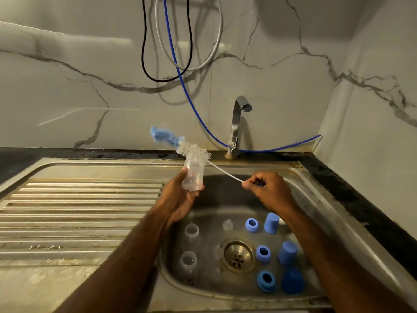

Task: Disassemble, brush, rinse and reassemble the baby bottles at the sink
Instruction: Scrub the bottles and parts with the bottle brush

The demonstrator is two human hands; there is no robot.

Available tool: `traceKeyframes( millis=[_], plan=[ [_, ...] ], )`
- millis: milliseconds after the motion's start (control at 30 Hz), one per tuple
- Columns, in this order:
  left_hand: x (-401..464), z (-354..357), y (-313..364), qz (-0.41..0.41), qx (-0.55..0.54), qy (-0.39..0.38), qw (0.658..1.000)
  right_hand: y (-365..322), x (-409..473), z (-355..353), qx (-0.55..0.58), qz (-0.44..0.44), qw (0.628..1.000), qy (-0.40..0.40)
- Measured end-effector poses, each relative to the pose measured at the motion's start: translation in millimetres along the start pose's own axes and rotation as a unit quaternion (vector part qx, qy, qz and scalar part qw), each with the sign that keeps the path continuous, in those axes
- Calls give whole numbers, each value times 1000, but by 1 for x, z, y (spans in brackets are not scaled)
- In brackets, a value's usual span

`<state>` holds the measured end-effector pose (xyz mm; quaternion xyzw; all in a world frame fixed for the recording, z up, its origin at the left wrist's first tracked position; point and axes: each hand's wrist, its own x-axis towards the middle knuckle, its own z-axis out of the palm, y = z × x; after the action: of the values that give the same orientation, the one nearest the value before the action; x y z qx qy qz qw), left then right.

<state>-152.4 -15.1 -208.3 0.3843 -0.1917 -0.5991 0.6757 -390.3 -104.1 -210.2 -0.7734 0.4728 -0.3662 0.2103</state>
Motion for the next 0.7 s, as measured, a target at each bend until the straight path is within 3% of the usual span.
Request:
traceKeyframes(
  millis=[67,233,400,467,567,700],
  plan=[
    [-5,0,4,9,-16,-26,999,2,2,-11,25,10,999,-32],
    [-7,2,4,-18,19,-54,998,4,-1,0,23,-3,1000,5],
    [0,-7,7,10,-23,-87,996,5,2,-5,61,5,995,-78],
    [4,-13,8,6,-13,-102,995,10,1,-4,61,15,997,-43],
    [6,-12,3,1,43,-73,996,8,-1,8,23,-3,1000,1],
    [10,-15,1,40,84,-42,995,11,3,-8,27,2,998,-60]
  ],
)
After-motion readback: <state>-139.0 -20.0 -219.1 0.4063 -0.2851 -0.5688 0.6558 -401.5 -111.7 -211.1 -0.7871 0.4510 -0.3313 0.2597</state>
